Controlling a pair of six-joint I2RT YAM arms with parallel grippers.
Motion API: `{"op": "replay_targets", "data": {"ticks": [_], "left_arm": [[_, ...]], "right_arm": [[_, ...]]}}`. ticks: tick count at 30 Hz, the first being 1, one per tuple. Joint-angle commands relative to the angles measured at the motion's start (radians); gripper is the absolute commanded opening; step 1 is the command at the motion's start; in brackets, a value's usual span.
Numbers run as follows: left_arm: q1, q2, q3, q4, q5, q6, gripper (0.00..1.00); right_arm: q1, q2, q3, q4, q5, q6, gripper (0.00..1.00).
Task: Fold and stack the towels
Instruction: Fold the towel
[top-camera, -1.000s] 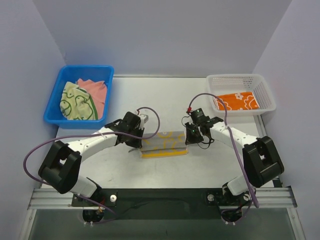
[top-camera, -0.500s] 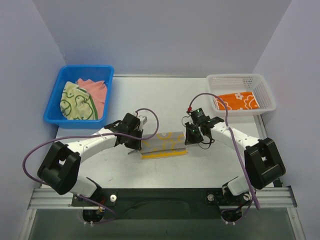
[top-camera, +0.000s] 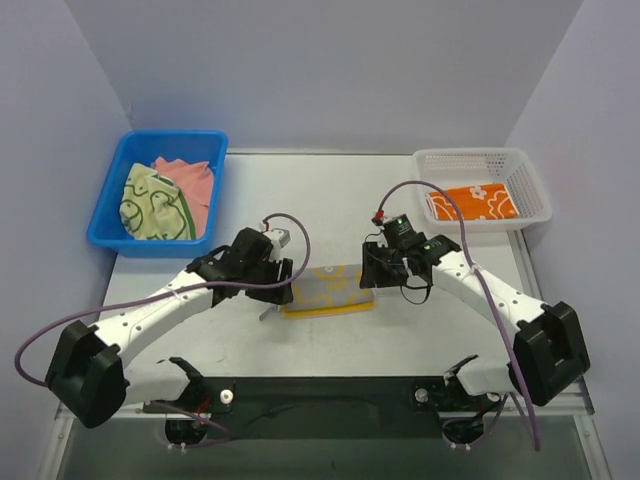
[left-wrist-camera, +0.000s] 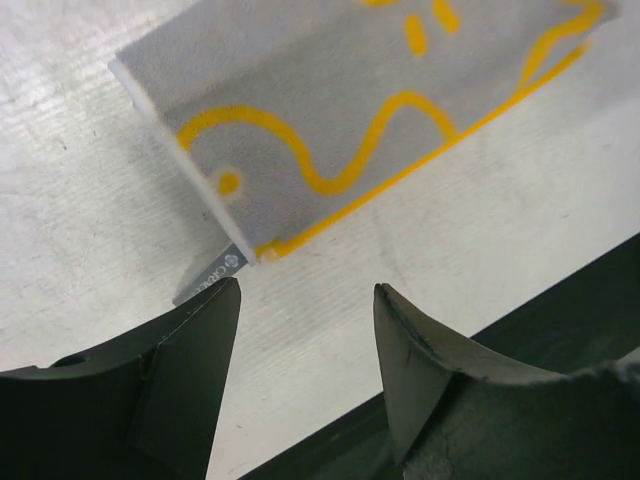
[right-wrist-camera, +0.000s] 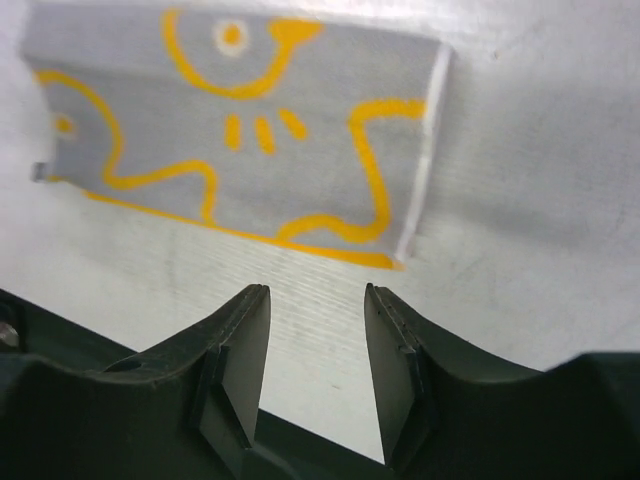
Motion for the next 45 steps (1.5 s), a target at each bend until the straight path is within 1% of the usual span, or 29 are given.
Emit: {"op": "replay_targets", "data": {"ticks": [1, 4, 6, 9, 10, 11, 12, 13, 15, 16, 18, 19, 21, 24, 27, 29, 30, 31, 32, 33, 34, 35, 36, 37, 38, 39, 41, 42, 45], "left_arm": [[-0.005, -0.048, 0.078, 0.013, -0.004, -0.056, 0.65], [-0.005, 0.007, 0.121, 0.06, -0.011, -0.089, 0.59], [-0.007, 0.069, 0.139, 0.105, -0.012, -0.124, 0.55], [-0.007, 0.152, 0.125, 0.156, -0.02, -0.172, 0.5], [-0.01, 0.172, 0.115, 0.157, -0.014, -0.187, 0.49], [-0.017, 0.198, 0.102, 0.16, -0.012, -0.213, 0.49], [-0.022, 0.206, 0.058, 0.162, -0.014, -0.23, 0.46], [-0.027, 0.209, 0.029, 0.171, -0.008, -0.246, 0.44], [-0.042, 0.203, -0.035, 0.217, 0.017, -0.296, 0.41], [-0.047, 0.197, -0.092, 0.232, 0.035, -0.312, 0.39], [-0.054, 0.179, -0.146, 0.268, 0.037, -0.348, 0.38], [-0.054, 0.174, -0.192, 0.277, 0.038, -0.359, 0.34], [-0.056, 0.165, -0.22, 0.303, 0.045, -0.385, 0.33], [-0.056, 0.146, -0.238, 0.295, 0.054, -0.393, 0.32], [-0.056, 0.075, -0.232, 0.272, 0.036, -0.384, 0.33], [-0.056, -0.013, -0.221, 0.248, 0.013, -0.369, 0.36], [-0.054, -0.04, -0.208, 0.242, -0.003, -0.367, 0.39], [-0.054, -0.071, -0.201, 0.237, -0.035, -0.367, 0.41], [-0.056, -0.096, -0.192, 0.242, -0.049, -0.372, 0.44], [-0.054, -0.134, -0.175, 0.252, -0.076, -0.373, 0.49], [-0.054, -0.148, -0.172, 0.272, -0.089, -0.376, 0.53], [-0.053, -0.16, -0.169, 0.332, -0.101, -0.382, 0.59], [-0.054, -0.16, -0.168, 0.367, -0.122, -0.388, 0.62], [-0.053, -0.154, -0.165, 0.405, -0.123, -0.393, 0.65], [-0.053, -0.131, -0.165, 0.486, -0.147, -0.399, 0.66], [-0.051, -0.113, -0.165, 0.525, -0.17, -0.401, 0.66], [-0.05, -0.049, -0.16, 0.655, -0.173, -0.41, 0.66], [-0.045, -0.026, -0.157, 0.692, -0.17, -0.408, 0.66], [-0.044, 0.065, -0.151, 0.801, -0.152, -0.399, 0.63]], "right_arm": [[0.012, -0.04, 0.078, -0.024, 0.012, 0.049, 0.42], [0.021, 0.021, 0.107, 0.017, 0.015, 0.095, 0.34], [0.031, 0.058, 0.084, 0.092, 0.006, 0.13, 0.32], [0.032, 0.092, -0.003, 0.222, -0.014, 0.21, 0.31], [0.032, 0.101, -0.021, 0.241, -0.031, 0.225, 0.27], [0.032, 0.118, -0.038, 0.258, -0.045, 0.253, 0.26], [0.035, 0.121, -0.087, 0.284, -0.052, 0.262, 0.25], [0.034, 0.121, -0.112, 0.296, -0.065, 0.278, 0.23], [0.034, 0.111, -0.162, 0.313, -0.075, 0.31, 0.21], [0.035, 0.106, -0.204, 0.318, -0.078, 0.318, 0.2], [0.031, 0.094, -0.241, 0.332, -0.082, 0.342, 0.17], [0.026, 0.094, -0.273, 0.336, -0.08, 0.347, 0.16], [0.008, 0.097, -0.302, 0.356, -0.082, 0.371, 0.14], [-0.017, 0.075, -0.327, 0.372, -0.114, 0.379, 0.14], [-0.009, -0.015, -0.313, 0.373, -0.126, 0.362, 0.15], [-0.006, -0.101, -0.293, 0.372, -0.123, 0.354, 0.21], [-0.006, -0.127, -0.287, 0.373, -0.114, 0.354, 0.25], [-0.005, -0.153, -0.287, 0.388, -0.094, 0.354, 0.37], [-0.003, -0.194, -0.287, 0.417, -0.085, 0.356, 0.44], [-0.005, -0.208, -0.296, 0.475, -0.072, 0.362, 0.51], [-0.005, -0.216, -0.305, 0.515, -0.05, 0.377, 0.65], [-0.005, -0.216, -0.317, 0.566, -0.043, 0.403, 0.71], [-0.003, -0.207, -0.34, 0.69, -0.04, 0.423, 0.75], [-0.002, -0.192, -0.351, 0.756, -0.039, 0.436, 0.8], [0.009, -0.145, -0.356, 0.822, -0.031, 0.446, 0.8], [0.014, -0.117, -0.357, 0.941, -0.028, 0.468, 0.8], [0.024, -0.021, -0.359, 1.061, -0.025, 0.488, 0.82], [0.026, 0.011, -0.358, 1.167, -0.026, 0.505, 0.82], [0.028, 0.119, -0.354, 1.321, -0.029, 0.535, 0.83]]}}
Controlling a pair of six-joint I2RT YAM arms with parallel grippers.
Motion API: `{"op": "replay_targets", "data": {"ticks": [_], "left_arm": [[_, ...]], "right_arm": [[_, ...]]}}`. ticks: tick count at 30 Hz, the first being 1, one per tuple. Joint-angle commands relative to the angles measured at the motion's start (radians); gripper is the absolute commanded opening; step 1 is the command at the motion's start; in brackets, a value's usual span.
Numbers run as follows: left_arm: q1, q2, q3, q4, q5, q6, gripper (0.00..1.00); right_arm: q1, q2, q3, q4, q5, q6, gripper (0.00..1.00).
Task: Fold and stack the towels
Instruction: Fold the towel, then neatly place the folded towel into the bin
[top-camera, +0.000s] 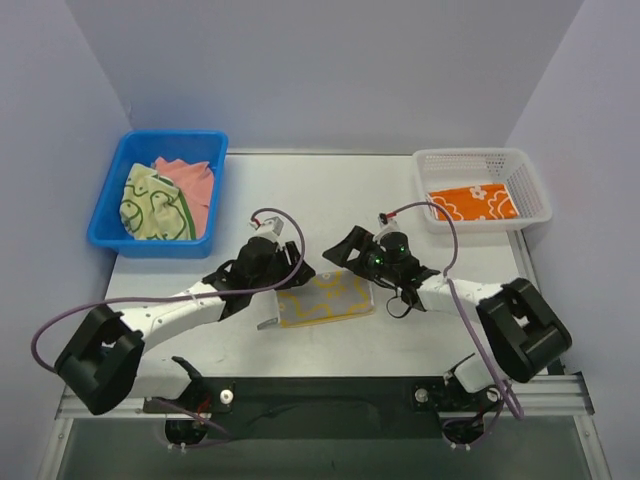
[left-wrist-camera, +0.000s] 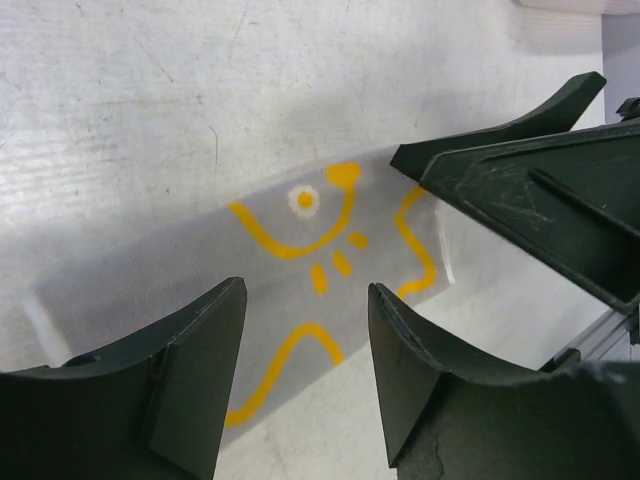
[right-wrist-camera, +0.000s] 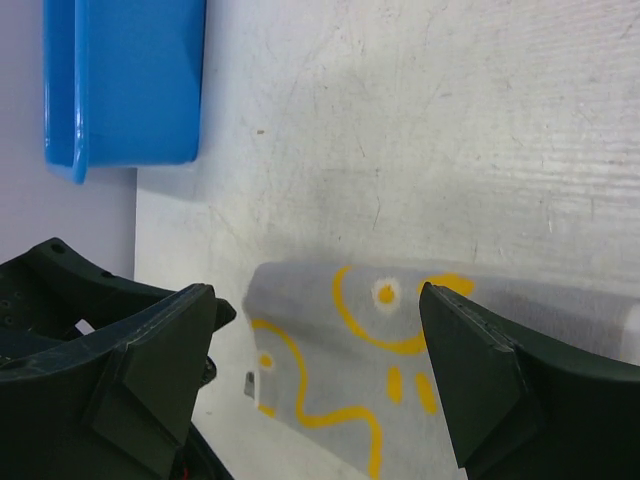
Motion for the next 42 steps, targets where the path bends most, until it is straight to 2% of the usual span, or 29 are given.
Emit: {"op": "replay_targets", "data": {"ticks": [1, 4, 8, 9, 12, 16, 19, 22, 26, 31, 35, 38, 42], "left_arm": [[0.012, 0.08, 0.041, 0.212, -0.013, 0.001, 0.62], [0.035, 0.17, 0.01, 0.247, -0.002, 0.002, 0.56], [0.094, 0.258, -0.148, 0.435, 0.006, -0.112, 0.47], [0.102, 0.267, -0.218, 0.469, 0.006, -0.131, 0.45], [0.124, 0.292, -0.306, 0.558, 0.006, -0.185, 0.42], [0.134, 0.301, -0.343, 0.597, 0.006, -0.2, 0.41], [0.154, 0.247, -0.341, 0.595, 0.033, -0.174, 0.42], [0.147, 0.134, -0.309, 0.524, 0.057, -0.138, 0.42], [0.098, -0.053, -0.203, 0.284, 0.05, -0.058, 0.43], [0.012, -0.159, -0.111, 0.057, 0.053, -0.047, 0.43], [-0.057, -0.144, -0.146, 0.055, 0.122, -0.13, 0.43], [-0.068, -0.1, -0.243, 0.161, 0.138, -0.212, 0.42], [-0.065, -0.008, -0.303, 0.195, 0.15, -0.292, 0.4]], "right_arm": [[0.008, 0.088, -0.01, 0.322, 0.019, 0.059, 0.85], [0.014, 0.185, -0.054, 0.431, 0.033, 0.073, 0.88], [0.004, 0.3, -0.217, 0.596, 0.1, 0.121, 0.89], [0.002, 0.311, -0.238, 0.606, 0.135, 0.121, 0.89], [-0.01, 0.339, -0.289, 0.59, 0.163, 0.108, 0.89], [-0.047, 0.346, -0.323, 0.642, 0.157, 0.124, 0.9], [-0.07, 0.279, -0.326, 0.62, 0.136, 0.116, 0.92], [-0.09, 0.156, -0.28, 0.496, 0.055, 0.083, 0.93], [-0.087, -0.035, -0.243, 0.298, -0.033, 0.035, 0.93], [-0.085, -0.186, -0.261, 0.198, -0.113, 0.05, 0.92], [-0.087, -0.272, -0.344, 0.176, -0.105, 0.093, 0.85], [-0.101, -0.329, -0.43, 0.13, -0.042, 0.128, 0.83], [-0.148, -0.349, -0.527, 0.061, -0.025, 0.176, 0.79]]}}
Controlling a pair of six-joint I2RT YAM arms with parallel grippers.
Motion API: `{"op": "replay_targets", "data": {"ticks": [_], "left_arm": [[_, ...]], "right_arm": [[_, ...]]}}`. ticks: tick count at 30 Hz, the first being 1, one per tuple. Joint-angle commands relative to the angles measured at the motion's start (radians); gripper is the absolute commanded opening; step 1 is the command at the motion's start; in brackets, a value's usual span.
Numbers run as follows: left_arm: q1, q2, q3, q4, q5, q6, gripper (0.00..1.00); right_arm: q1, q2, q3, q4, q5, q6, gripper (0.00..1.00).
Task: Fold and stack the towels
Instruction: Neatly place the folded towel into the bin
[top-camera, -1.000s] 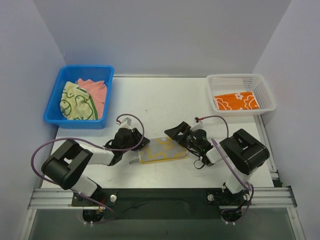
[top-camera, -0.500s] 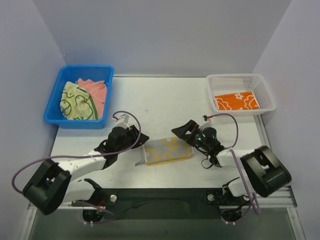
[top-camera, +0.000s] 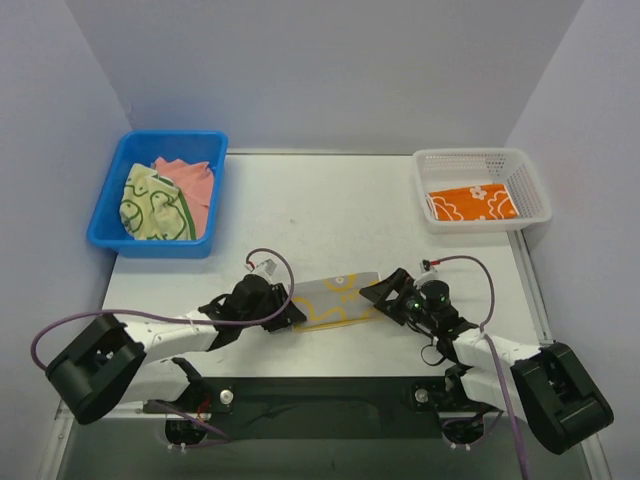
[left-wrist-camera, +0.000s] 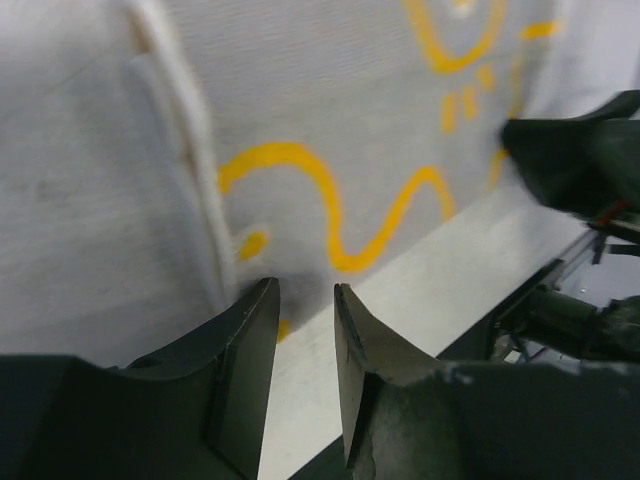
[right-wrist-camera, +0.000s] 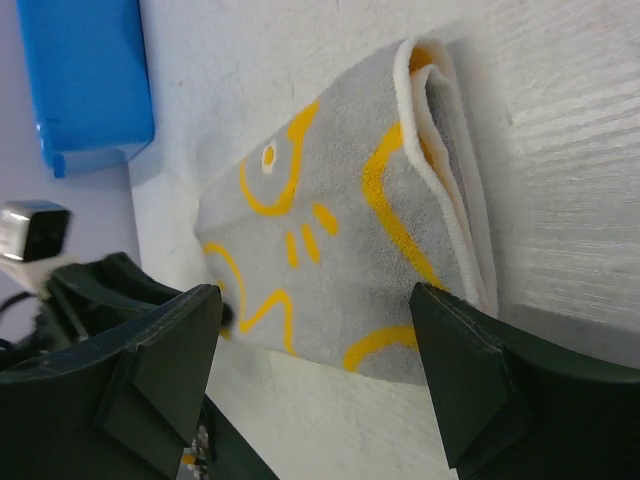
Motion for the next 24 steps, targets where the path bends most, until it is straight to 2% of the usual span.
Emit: {"op": "replay_targets", "data": {"ticks": [1, 3, 6, 9, 11, 13, 17, 19, 20, 21, 23, 24], "left_arm": [[0.004, 0.067, -0.04, 0.036, 0.031, -0.117, 0.39], [0.019, 0.109, -0.053, 0.04, 0.044, -0.137, 0.37], [0.11, 0.104, -0.089, 0.037, 0.064, -0.136, 0.35], [0.249, 0.071, -0.081, -0.039, 0.086, -0.072, 0.34], [0.292, 0.042, -0.041, -0.136, 0.063, 0.019, 0.35], [0.293, 0.031, 0.067, -0.258, 0.042, 0.121, 0.37], [0.267, 0.031, 0.254, -0.404, 0.032, 0.26, 0.54], [0.237, 0.025, 0.361, -0.502, -0.007, 0.335, 0.7], [0.207, 0.025, 0.393, -0.533, -0.074, 0.356, 0.76], [0.141, 0.026, 0.434, -0.565, -0.107, 0.378, 0.9], [0.054, 0.054, 0.541, -0.653, -0.243, 0.421, 0.97], [-0.035, 0.072, 0.574, -0.676, -0.28, 0.432, 0.98]], "right_arm": [[-0.043, -0.022, -0.057, -0.082, 0.034, 0.07, 0.79], [-0.087, -0.039, -0.1, -0.084, 0.031, 0.107, 0.76], [-0.115, -0.111, -0.115, -0.137, 0.049, 0.107, 0.76], [-0.11, -0.194, -0.066, -0.266, 0.057, 0.046, 0.77], [-0.107, -0.252, 0.021, -0.39, 0.062, -0.026, 0.77], [-0.107, -0.303, 0.075, -0.476, 0.074, -0.081, 0.78], [-0.11, -0.351, 0.211, -0.724, 0.115, -0.245, 0.82], [-0.113, -0.342, 0.294, -0.847, 0.135, -0.296, 0.88], [-0.113, -0.334, 0.325, -0.886, 0.15, -0.336, 0.94], [-0.115, -0.326, 0.372, -0.926, 0.166, -0.351, 0.99], [-0.129, -0.296, 0.414, -1.022, 0.207, -0.382, 1.0], [-0.133, -0.286, 0.431, -1.05, 0.221, -0.405, 1.0]]}}
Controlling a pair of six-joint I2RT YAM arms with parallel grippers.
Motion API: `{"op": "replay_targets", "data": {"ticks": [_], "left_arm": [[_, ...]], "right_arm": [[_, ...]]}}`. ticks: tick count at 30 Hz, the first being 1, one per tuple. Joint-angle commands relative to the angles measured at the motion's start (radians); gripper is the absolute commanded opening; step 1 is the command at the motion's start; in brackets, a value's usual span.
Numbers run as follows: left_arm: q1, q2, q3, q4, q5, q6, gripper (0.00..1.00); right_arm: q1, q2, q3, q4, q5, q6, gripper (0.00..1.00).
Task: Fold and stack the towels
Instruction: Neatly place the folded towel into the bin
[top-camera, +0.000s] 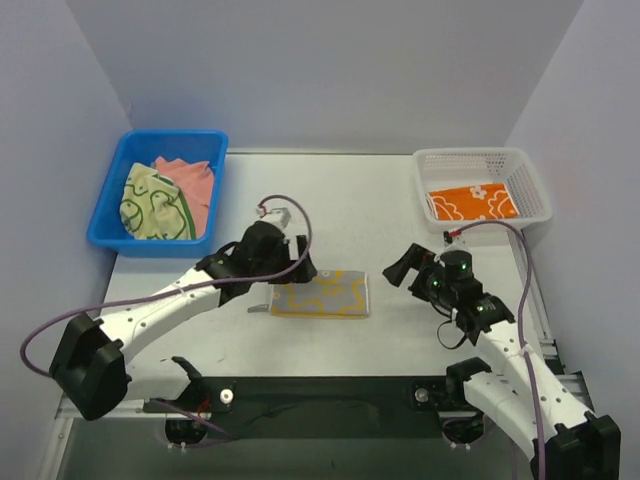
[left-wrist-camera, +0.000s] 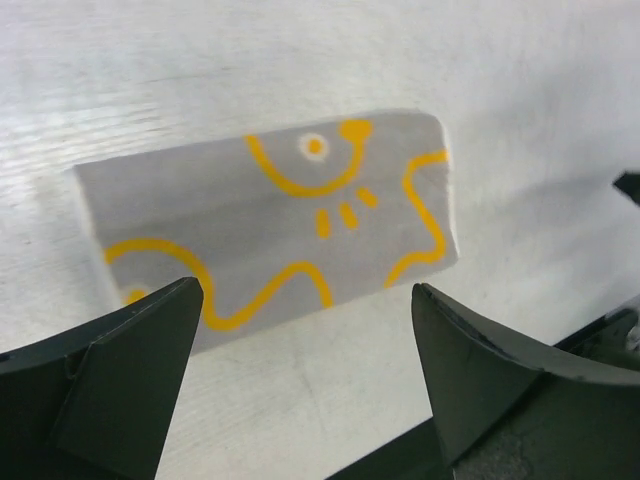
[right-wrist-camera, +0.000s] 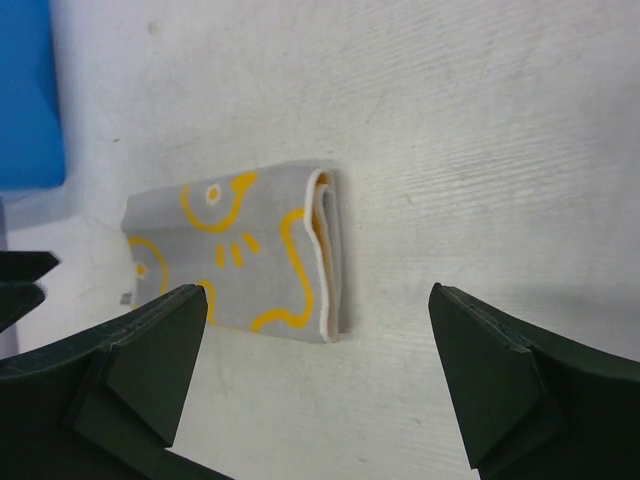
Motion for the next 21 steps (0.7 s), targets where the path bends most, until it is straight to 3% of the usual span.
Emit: {"op": "replay_targets", "data": {"ticks": [1, 7, 10, 14, 21], "left_arm": [[-0.187, 0.063, 0.18, -0.197, -0.199, 0.151, 0.97], [-0.496, 0.359, 0.423, -0.313, -0.45, 0.257, 0.98], [-0.59, 0.506, 0.572, -0.373, -0.512, 0.306, 0.91], [-0.639, 0.642, 0.704, -0.386, -0.551, 0.376, 0.85], [-0.663, 0.783, 0.81, -0.383, -0.535, 0.447, 0.76]], "right_arm": [[-0.021, 0.046, 0.087, -0.268, 0.109, -0.124, 1.0], [-0.15, 0.057, 0.108, -0.386, 0.195, -0.145, 1.0], [-0.254, 0.043, 0.099, -0.403, 0.159, -0.15, 1.0], [-0.346, 0.034, 0.072, -0.403, 0.093, -0.153, 1.0], [-0.365, 0.034, 0.045, -0.402, 0.077, -0.162, 1.0]]}}
